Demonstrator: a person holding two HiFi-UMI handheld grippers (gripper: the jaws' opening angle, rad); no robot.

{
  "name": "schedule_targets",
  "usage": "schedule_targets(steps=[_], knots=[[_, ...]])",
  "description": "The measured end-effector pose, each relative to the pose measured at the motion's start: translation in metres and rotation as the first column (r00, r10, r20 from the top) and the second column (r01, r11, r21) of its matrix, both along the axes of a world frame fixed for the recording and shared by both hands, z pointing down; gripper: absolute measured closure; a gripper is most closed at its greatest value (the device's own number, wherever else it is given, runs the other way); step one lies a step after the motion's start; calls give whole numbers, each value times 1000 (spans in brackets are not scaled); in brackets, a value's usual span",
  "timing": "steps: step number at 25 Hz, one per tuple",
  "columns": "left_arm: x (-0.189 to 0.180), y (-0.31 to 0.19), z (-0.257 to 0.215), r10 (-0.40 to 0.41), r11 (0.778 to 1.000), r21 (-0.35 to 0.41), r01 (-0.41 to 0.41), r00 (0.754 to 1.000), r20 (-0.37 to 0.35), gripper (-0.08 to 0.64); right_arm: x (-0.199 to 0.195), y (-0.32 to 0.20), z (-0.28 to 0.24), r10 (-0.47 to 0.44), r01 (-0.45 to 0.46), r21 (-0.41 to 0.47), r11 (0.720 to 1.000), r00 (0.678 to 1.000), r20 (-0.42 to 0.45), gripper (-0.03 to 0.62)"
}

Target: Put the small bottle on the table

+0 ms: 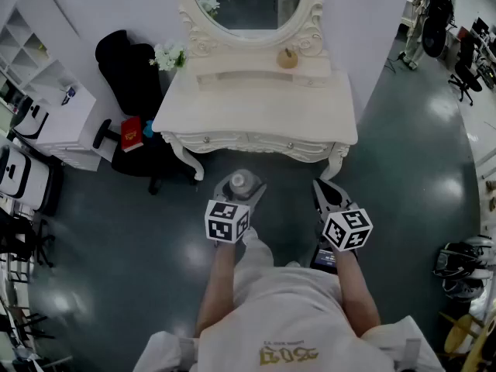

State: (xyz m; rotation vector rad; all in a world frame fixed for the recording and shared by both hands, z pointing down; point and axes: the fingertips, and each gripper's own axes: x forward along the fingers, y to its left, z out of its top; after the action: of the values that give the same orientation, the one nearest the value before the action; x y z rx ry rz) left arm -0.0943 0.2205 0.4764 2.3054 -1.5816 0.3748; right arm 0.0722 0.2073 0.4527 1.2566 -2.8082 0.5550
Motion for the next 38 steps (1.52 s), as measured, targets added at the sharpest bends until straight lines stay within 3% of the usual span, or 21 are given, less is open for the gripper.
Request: schedule_targets(steps=[13,21,29,38], knots=[[24,16,-1,4,1000,-6,-4,1000,6,212,28,17,4,1,-1,-11,1000,1000,19,580],[29,-13,-1,11,1000,-20,-11,1000,6,212,46,-8,9,55,-54,-29,998,998,34,580],[30,-83,22,31,998,-60,-32,999,-14,212,51,-74,30,92,-92,-63,994,996,10,580],[22,-231,33,92,992,-86,-94,996,-21,212,36,-213,40,136,-138,-96,986,990,-24,580]])
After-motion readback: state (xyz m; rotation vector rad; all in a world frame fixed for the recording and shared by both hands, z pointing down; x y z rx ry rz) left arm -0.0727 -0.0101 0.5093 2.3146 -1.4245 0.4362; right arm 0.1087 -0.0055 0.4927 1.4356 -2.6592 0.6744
